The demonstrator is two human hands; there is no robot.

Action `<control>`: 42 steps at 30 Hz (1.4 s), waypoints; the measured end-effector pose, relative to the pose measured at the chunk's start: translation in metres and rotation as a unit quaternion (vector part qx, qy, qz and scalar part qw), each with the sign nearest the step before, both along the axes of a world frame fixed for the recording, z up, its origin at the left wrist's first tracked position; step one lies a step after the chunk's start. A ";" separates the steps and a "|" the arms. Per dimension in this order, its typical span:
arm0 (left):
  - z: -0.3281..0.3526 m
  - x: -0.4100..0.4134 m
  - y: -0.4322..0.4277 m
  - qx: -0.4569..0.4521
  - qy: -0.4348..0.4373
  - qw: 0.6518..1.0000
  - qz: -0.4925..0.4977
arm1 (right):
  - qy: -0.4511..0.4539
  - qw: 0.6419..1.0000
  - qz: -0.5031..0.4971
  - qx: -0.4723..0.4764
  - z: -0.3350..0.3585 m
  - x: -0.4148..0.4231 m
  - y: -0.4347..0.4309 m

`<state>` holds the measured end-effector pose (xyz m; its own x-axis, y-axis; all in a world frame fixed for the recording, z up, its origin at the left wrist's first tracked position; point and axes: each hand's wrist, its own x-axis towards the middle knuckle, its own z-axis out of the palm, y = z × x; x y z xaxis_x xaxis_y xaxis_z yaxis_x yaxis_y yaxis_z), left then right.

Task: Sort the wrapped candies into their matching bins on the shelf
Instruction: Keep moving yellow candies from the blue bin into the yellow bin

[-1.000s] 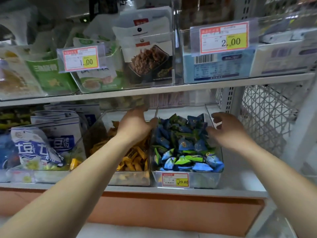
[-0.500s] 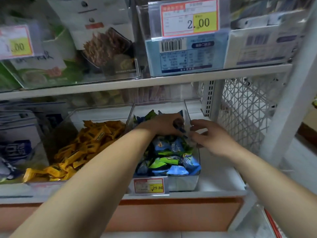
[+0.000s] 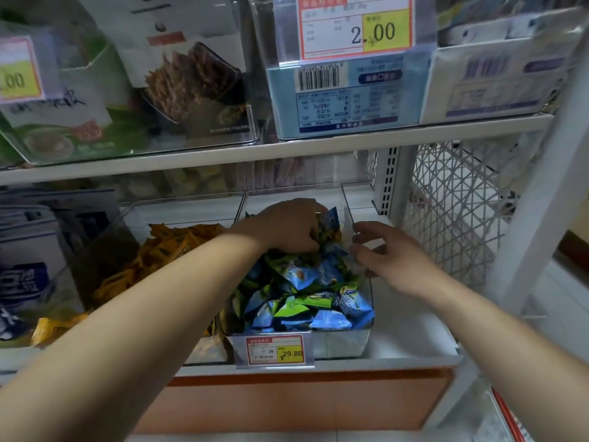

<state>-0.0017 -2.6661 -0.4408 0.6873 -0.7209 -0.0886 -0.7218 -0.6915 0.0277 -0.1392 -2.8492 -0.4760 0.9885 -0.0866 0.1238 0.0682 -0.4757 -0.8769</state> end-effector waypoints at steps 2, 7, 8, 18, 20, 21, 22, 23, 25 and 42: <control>-0.002 0.006 -0.008 -0.027 0.020 0.999 0.021 | 0.000 1.000 0.002 0.001 0.000 0.001 0.001; -0.015 0.023 -0.019 -0.109 0.159 0.978 0.081 | 0.004 1.000 0.022 0.011 -0.003 0.004 -0.002; -0.017 0.025 -0.019 -0.108 0.171 0.976 0.084 | 0.006 1.000 0.024 0.014 -0.004 0.004 -0.003; -0.011 0.027 -0.021 -0.059 0.080 0.990 0.101 | 0.014 0.999 0.012 0.027 -0.006 0.003 -0.002; -0.010 0.028 -0.025 -0.063 0.062 0.992 0.090 | 0.016 0.999 0.009 0.026 -0.005 0.003 -0.001; -0.010 0.029 -0.028 -0.057 0.058 0.993 0.085 | 0.015 1.000 0.008 0.024 -0.004 0.002 0.000; -0.010 0.031 -0.030 -0.051 0.046 0.994 0.079 | 0.014 1.000 0.007 0.020 -0.004 0.002 0.000; -0.010 0.032 -0.032 -0.046 0.031 0.996 0.076 | 0.014 1.000 0.006 0.016 -0.004 0.002 0.000; -0.010 0.034 -0.036 -0.044 -0.001 0.996 0.083 | 0.016 1.000 0.006 0.015 -0.003 0.002 0.000; -0.040 0.027 -0.039 -0.158 0.040 0.979 0.120 | 0.003 1.000 0.014 0.023 -0.007 0.004 0.000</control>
<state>0.0255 -2.7051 -0.4810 0.8398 -0.5403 0.0525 -0.5269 -0.7881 0.3183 -0.1353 -2.8494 -0.4826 0.9913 -0.0648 0.1147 0.0757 -0.4321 -0.8987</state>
